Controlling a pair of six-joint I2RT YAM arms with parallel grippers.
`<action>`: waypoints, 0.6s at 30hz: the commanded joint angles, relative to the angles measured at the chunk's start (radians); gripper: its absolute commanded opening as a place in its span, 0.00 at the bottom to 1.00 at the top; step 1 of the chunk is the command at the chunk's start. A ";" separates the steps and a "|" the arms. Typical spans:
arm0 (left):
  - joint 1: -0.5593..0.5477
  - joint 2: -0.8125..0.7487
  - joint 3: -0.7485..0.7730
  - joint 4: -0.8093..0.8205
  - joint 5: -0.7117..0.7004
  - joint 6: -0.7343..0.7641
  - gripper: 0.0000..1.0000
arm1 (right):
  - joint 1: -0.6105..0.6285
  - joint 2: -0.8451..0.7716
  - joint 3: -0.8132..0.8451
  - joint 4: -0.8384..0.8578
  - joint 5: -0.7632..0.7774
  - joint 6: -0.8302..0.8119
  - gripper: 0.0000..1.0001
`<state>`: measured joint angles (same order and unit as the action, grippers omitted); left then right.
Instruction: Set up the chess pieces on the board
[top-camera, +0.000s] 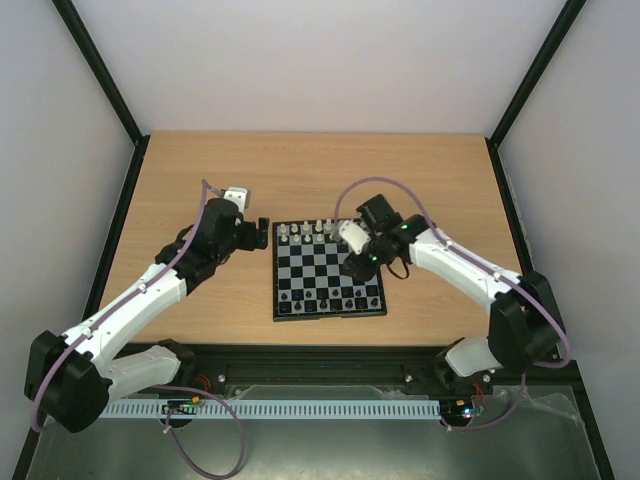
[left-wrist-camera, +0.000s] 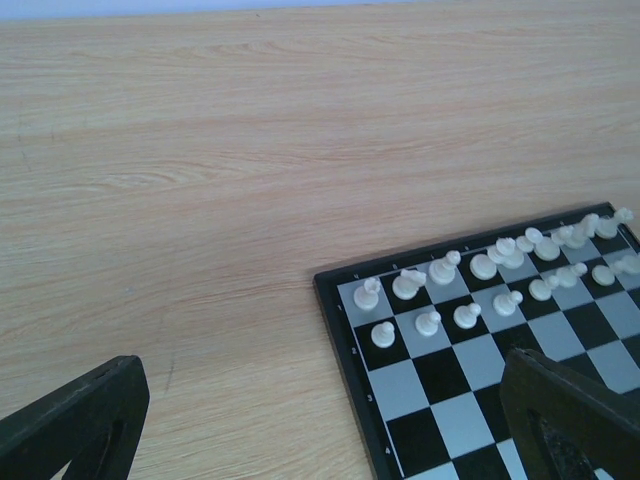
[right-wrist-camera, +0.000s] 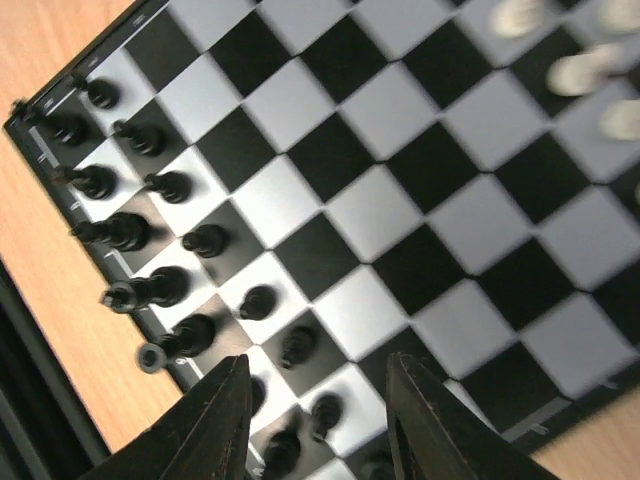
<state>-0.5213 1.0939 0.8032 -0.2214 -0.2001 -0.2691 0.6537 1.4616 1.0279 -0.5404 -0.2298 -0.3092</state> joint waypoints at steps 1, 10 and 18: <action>0.003 -0.003 -0.020 0.024 0.062 0.044 0.99 | -0.129 -0.115 0.001 0.012 -0.080 0.057 0.41; 0.003 -0.026 0.018 -0.001 0.015 0.046 0.99 | -0.459 -0.391 -0.123 0.279 -0.042 0.301 0.76; 0.001 -0.064 0.166 -0.126 -0.116 0.044 0.99 | -0.491 -0.481 -0.034 0.325 0.193 0.519 0.99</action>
<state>-0.5213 1.0714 0.8825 -0.2859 -0.2306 -0.2344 0.1638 1.0172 0.9279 -0.2584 -0.1497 0.0811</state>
